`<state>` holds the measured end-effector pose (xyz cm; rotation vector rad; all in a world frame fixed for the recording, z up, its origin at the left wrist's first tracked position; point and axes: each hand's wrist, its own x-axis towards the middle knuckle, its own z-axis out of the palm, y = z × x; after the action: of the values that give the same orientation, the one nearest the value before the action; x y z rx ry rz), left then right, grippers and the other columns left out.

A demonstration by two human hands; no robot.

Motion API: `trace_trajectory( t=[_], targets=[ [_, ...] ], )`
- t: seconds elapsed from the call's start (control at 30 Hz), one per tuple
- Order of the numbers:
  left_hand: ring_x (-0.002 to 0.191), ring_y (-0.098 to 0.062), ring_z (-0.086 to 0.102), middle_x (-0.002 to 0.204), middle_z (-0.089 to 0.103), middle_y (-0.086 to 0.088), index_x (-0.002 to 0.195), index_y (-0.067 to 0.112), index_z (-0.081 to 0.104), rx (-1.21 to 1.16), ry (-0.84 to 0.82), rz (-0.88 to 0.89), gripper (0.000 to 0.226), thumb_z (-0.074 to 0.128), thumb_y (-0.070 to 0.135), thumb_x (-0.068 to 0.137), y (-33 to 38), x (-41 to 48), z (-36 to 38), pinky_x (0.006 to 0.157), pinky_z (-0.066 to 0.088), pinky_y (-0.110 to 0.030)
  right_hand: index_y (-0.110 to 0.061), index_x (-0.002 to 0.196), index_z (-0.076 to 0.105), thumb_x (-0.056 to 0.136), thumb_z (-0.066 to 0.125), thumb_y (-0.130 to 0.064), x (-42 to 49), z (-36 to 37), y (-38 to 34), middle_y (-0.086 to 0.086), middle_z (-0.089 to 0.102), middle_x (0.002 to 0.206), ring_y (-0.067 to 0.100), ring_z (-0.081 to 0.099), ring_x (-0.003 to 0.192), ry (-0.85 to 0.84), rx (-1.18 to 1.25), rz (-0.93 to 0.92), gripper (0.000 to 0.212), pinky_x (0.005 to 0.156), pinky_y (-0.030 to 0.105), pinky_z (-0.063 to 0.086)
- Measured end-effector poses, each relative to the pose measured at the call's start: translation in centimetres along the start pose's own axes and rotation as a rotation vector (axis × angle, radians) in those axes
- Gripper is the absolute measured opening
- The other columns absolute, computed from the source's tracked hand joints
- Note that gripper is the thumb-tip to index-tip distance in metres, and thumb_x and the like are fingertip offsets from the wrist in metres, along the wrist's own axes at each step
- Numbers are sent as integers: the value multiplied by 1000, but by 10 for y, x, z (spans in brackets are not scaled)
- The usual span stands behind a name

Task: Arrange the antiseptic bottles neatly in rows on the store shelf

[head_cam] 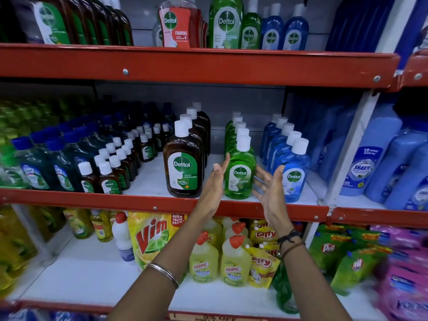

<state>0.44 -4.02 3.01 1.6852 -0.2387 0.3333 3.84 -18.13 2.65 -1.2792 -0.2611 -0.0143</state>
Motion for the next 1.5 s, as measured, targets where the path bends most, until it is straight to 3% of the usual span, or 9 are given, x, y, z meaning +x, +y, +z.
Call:
trace_trajectory(
  t=[0.2, 0.3, 0.43, 0.57, 0.73, 0.93, 1.17, 1.33, 1.5],
  targets=[
    [145, -20, 27, 159, 22, 11, 125, 74, 30, 4, 40, -18, 72, 15, 99, 59, 1, -2, 3, 114, 30, -56, -19, 131, 53, 68, 23, -80, -1, 2, -1, 8, 53, 138, 19, 52, 118, 23, -9, -2, 93, 100, 32, 41],
    [139, -12, 35, 152, 32, 20, 129, 67, 33, 16, 120, -4, 74, 19, 97, 63, -3, -3, 8, 115, 31, -50, -21, 137, 47, 62, 22, -92, -7, 3, -1, -1, 52, 136, 15, 49, 124, 33, -102, -55, 107, 103, 30, 37],
    [136, 2, 35, 140, 39, 30, 137, 37, 42, 78, 341, 258, 54, 25, 62, 92, 0, -12, 34, 117, 29, -29, -17, 131, 54, 74, 28, -85, -23, -19, 0, 0, 57, 134, 7, 55, 120, 202, -99, -351, 92, 101, 22, 41],
    [134, -1, 41, 139, 49, 17, 134, 27, 49, 55, 209, 369, 49, 26, 49, 96, 13, -15, 71, 111, 32, -20, -14, 130, 56, 89, 27, -68, -18, -63, -8, 1, 59, 133, 11, 52, 124, 416, -33, -418, 73, 108, 36, 38],
    [127, 21, 28, 136, 33, 39, 135, 50, 39, -8, 3, 96, 62, 18, 79, 83, 15, 0, 111, 114, 23, -27, -23, 140, 44, 59, 29, -93, 0, -97, -20, -3, 51, 134, 11, 47, 124, 247, -37, -169, 108, 97, 27, 39],
    [139, -8, 30, 144, 30, 22, 125, 66, 35, -82, -15, -16, 52, 12, 80, 80, 16, 13, 121, 117, 28, -49, -29, 133, 49, 38, 38, -101, 3, -108, -29, -5, 56, 129, 9, 53, 113, 126, -11, -64, 119, 86, 21, 44],
    [124, 1, 40, 138, 35, 24, 121, 64, 41, -110, -45, -37, 84, 24, 102, 48, 16, 17, 120, 86, 45, -15, -25, 137, 49, 45, 34, -100, 1, -110, -24, 4, 51, 142, 21, 50, 127, 164, -43, -63, 119, 94, 26, 46],
    [128, -2, 38, 141, 35, 23, 123, 65, 39, -106, -38, -47, 79, 22, 100, 54, 13, 17, 120, 103, 42, -37, -26, 135, 52, 47, 32, -99, 3, -110, -24, 4, 52, 140, 20, 52, 124, 173, -49, -59, 116, 99, 31, 45],
    [134, -9, 37, 142, 34, 21, 121, 67, 38, -85, -14, -74, 66, 16, 91, 64, 17, 16, 121, 103, 40, -36, -24, 134, 53, 52, 33, -96, 6, -110, -25, 3, 55, 135, 20, 54, 120, 180, -25, -43, 111, 96, 30, 46]
  ],
)
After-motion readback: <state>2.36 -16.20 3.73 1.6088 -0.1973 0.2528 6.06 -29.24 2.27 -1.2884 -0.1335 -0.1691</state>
